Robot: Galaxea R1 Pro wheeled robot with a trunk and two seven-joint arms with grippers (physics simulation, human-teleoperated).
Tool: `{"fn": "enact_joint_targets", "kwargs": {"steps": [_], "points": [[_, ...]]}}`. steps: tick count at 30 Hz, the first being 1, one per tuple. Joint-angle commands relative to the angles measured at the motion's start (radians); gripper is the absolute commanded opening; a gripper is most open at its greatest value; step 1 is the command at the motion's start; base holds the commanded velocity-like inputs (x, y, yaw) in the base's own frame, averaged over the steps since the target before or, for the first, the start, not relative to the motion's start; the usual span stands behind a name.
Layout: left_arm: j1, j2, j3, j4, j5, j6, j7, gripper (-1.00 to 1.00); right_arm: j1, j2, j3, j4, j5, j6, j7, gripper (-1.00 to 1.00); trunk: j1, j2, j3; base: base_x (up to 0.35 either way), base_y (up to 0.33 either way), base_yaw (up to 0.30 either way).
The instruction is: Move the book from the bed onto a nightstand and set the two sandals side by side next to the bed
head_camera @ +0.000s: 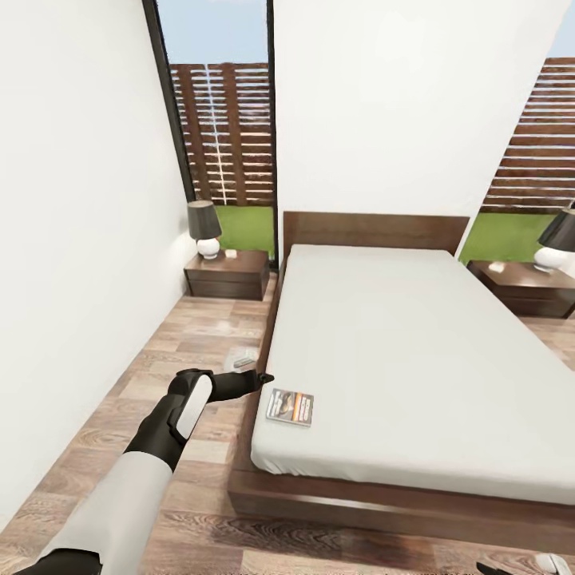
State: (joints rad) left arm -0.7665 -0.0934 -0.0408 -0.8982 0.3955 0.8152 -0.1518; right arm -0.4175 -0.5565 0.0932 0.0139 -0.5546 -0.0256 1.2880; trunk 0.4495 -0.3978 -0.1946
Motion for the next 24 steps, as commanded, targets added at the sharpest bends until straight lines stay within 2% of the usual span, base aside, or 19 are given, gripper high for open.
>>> {"fn": "enact_joint_targets", "kwargs": {"steps": [1, 7, 13, 24], "points": [[-0.001, 0.0, 0.001, -0.001, -0.004, 0.004, -0.005, 1.0, -0.001, -0.001, 0.009, 0.001, -0.007, -0.003, 0.003, 1.0, 0.001, -0.002, -0.004, 0.0, 0.0, 0.0], [0.0, 0.0, 0.001, -0.001, -0.004, 0.004, -0.005, 1.0, -0.001, 0.0, 0.015, -0.007, -0.004, -0.004, 0.006, 1.0, 0.001, -0.002, -0.013, 0.0, 0.0, 0.0], [-0.001, 0.0, 0.001, -0.001, -0.003, 0.004, -0.005, 1.0, -0.001, 0.006, 0.018, -0.009, -0.004, -0.004, 0.043, 1.0, 0.001, -0.002, -0.023, 0.0, 0.0, 0.0], [0.0, 0.0, 0.001, -0.001, -0.003, 0.004, -0.005, 1.0, -0.001, 0.009, 0.018, -0.008, -0.004, -0.004, 0.05, 1.0, 0.001, -0.002, -0.04, 0.0, 0.0, 0.0]]}}
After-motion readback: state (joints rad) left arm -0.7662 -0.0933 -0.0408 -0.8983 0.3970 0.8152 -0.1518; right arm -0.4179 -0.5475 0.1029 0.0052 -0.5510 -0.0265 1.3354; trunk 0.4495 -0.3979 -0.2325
